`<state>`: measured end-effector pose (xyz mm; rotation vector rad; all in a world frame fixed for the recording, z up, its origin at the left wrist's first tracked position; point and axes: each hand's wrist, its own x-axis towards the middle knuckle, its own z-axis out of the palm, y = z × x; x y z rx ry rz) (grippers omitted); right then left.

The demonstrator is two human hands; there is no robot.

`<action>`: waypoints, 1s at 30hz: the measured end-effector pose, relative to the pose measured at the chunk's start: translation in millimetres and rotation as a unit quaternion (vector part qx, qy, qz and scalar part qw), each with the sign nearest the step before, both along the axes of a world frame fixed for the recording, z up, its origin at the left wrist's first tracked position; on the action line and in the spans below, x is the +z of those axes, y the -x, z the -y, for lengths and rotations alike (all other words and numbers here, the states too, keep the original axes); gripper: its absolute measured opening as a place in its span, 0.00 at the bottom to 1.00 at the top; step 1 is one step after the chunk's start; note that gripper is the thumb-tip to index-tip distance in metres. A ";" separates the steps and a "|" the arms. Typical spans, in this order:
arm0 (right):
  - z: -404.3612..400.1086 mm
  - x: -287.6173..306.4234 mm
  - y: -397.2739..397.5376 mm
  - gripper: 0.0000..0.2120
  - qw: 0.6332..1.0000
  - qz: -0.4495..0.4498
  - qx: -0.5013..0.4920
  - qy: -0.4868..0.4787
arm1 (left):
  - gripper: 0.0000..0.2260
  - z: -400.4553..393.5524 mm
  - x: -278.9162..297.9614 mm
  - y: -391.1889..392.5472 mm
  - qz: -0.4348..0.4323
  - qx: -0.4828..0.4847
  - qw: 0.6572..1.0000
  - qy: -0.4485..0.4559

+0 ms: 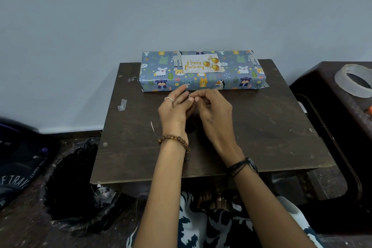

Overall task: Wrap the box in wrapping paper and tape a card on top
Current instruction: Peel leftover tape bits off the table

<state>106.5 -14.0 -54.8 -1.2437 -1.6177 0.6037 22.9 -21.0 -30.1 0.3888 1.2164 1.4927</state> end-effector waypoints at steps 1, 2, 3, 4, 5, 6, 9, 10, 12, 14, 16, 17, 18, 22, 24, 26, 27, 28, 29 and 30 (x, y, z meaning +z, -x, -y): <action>0.3 0.8 -0.2 0.09 1.000 0.003 0.015 0.000 | 0.18 -0.4 -0.4 1.1 -0.003 0.013 1.000 0.004; 0.9 1.9 -0.1 0.09 0.999 0.008 0.037 0.002 | 0.18 -0.6 -0.5 2.9 -0.013 0.020 1.000 0.010; 1.5 3.2 0.1 0.09 0.998 0.012 0.063 0.007 | 0.19 -0.2 0.3 5.8 -0.032 0.020 0.999 0.017; 1.2 4.4 0.7 0.08 0.996 0.014 0.088 0.016 | 0.19 0.4 1.8 9.6 -0.056 0.014 0.998 0.024; 0.2 5.7 1.4 0.07 0.994 0.010 0.106 0.029 | 0.19 1.9 3.6 14.3 -0.076 0.005 0.997 0.029; -1.5 6.6 2.5 0.06 0.993 -0.004 0.114 0.041 | 0.19 3.7 6.9 19.3 -0.081 -0.006 0.996 0.029; -4.4 9.3 11.4 0.03 0.991 -0.059 0.100 0.068 | 0.18 11.6 17.7 37.0 -0.079 -0.040 0.996 0.015; -4.4 8.8 16.7 0.03 0.990 -0.066 0.098 0.076 | 0.19 14.0 18.3 43.9 -0.102 -0.043 0.994 0.015; -1.6 6.3 31.2 0.06 0.989 -0.056 0.107 0.089 | 0.19 19.3 16.3 57.9 -0.179 -0.028 0.983 0.020; 3.4 1.8 47.6 0.08 0.986 -0.029 0.128 0.105 | 0.21 24.9 12.1 71.1 -0.258 0.009 0.966 0.029; 7.2 -2.8 59.8 0.09 0.983 -0.007 0.137 0.118 | 0.23 29.6 8.1 81.0 -0.323 0.044 0.944 0.044; 8.5 -4.7 63.4 0.11 0.983 -0.002 0.136 0.121 | 0.24 31.9 6.7 84.8 -0.345 0.055 0.936 0.050; 9.1 -6.0 65.6 0.12 0.984 -0.004 0.131 0.120 | 0.24 33.2 5.2 88.4 -0.364 0.063 0.928 0.055; 8.6 -3.6 59.9 0.16 0.981 -0.079 0.076 0.158 | 0.17 35.8 -0.7 99.8 -0.431 0.095 0.893 0.084; 8.0 1.4 53.3 0.19 0.980 -0.075 0.059 0.177 | 0.11 35.6 -3.4 103.2 -0.470 0.120 0.870 0.091; 8.8 6.0 50.6 0.20 0.979 -0.007 0.081 0.186 | 0.06 35.4 -3.0 106.8 -0.519 0.129 0.838 0.108; 10.6 7.7 50.0 0.17 0.976 0.052 0.100 0.186 | 0.06 36.2 -2.1 106.9 -0.543 0.124 0.821 0.127; 12.7 8.5 50.7 0.14 0.970 0.118 0.116 0.177 | 0.06 36.3 -1.7 106.9 -0.560 0.116 0.806 0.150; 14.8 7.9 52.2 0.13 0.963 0.175 0.129 0.158 | 0.08 36.3 -1.4 106.6 -0.569 0.108 0.797 0.169; 16.5 7.4 53.5 0.11 0.959 0.208 0.137 0.133 | 0.10 35.8 -1.2 106.0 -0.572 0.098 0.793 0.182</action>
